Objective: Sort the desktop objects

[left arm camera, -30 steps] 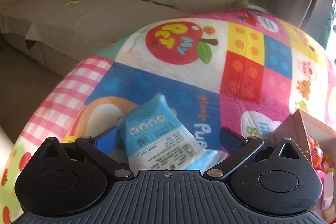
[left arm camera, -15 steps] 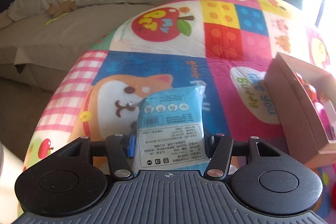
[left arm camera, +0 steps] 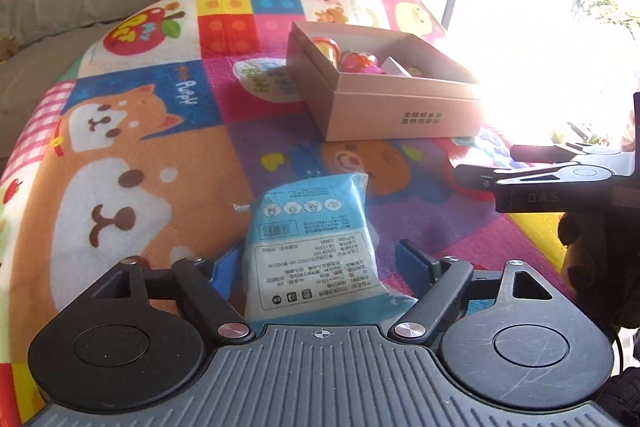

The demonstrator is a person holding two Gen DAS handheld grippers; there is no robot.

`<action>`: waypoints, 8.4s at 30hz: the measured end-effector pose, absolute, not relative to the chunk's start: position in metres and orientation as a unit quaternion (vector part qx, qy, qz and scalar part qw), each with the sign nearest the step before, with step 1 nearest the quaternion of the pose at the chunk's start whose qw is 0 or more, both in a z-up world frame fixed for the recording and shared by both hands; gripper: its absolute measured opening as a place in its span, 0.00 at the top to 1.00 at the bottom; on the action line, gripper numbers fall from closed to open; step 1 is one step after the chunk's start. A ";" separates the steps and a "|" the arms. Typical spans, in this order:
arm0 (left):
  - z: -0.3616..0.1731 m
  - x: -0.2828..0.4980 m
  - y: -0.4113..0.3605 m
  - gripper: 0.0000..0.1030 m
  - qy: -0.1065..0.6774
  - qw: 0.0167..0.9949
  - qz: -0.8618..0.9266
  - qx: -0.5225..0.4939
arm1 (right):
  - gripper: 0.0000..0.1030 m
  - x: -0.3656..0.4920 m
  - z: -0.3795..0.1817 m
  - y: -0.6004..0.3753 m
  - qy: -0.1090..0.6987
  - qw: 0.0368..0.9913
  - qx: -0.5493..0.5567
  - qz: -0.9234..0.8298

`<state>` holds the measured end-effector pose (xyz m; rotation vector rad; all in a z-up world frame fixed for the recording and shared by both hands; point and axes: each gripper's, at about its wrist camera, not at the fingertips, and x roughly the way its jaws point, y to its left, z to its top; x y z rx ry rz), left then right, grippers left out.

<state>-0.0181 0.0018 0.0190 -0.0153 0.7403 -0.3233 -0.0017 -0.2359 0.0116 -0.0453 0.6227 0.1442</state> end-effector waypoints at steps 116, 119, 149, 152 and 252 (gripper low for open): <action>0.036 0.035 -0.014 0.03 0.305 0.944 -0.124 -0.025 | 0.60 0.129 0.059 -0.204 0.347 0.927 -0.005 0.141; 0.037 0.030 -0.022 0.03 0.299 0.944 -0.141 -0.009 | 0.60 0.132 0.050 -0.184 0.337 0.931 -0.023 0.135; -0.004 0.051 -0.022 0.00 0.339 0.941 -0.002 0.018 | 0.00 0.037 0.008 -0.226 0.376 0.926 -0.015 0.036; -0.005 0.052 -0.020 0.00 0.338 0.941 -0.001 0.010 | 0.00 0.038 0.005 -0.228 0.367 0.930 -0.010 0.039; -0.006 0.052 -0.021 0.00 0.339 0.941 -0.001 0.009 | 0.00 0.033 0.001 -0.228 0.340 0.939 -0.011 0.044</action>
